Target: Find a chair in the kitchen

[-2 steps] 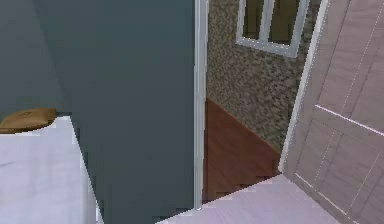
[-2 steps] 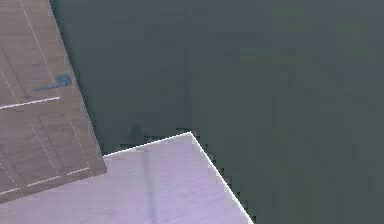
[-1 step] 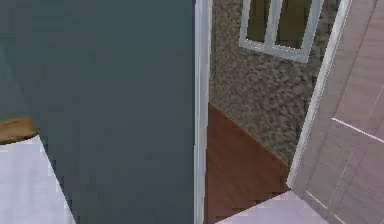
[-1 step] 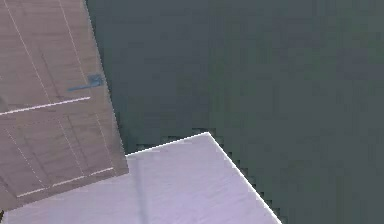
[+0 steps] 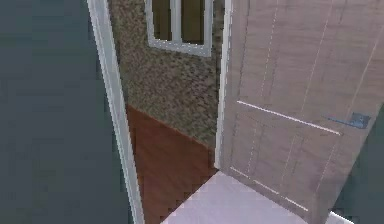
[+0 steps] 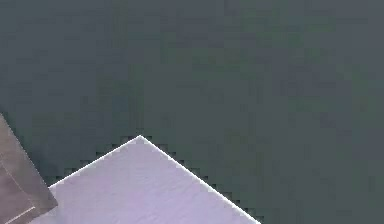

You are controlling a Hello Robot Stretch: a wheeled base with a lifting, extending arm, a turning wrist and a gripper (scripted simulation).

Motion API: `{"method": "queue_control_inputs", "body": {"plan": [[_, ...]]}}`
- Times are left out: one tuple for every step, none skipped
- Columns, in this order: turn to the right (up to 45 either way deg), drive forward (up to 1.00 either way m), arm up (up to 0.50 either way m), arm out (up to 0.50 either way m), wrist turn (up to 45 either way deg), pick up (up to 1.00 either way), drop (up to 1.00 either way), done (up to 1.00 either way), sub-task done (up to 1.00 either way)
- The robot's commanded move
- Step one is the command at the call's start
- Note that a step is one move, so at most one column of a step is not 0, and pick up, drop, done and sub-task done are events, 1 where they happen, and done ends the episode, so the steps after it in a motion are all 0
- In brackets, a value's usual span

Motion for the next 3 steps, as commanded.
{"method": "queue_control_inputs", "body": {"plan": [[0.0, 0.75, 0.00, 0.00, 0.0, 0.00, 0.00, 0.00, 0.00], [6.0, 0.00, 0.00, 0.00, 0.0, 0.00, 0.00, 0.00, 0.00], [0.0, 0.30, 0.00, 0.00, 0.0, 0.00, 0.00, 0.00, 0.00]]}}
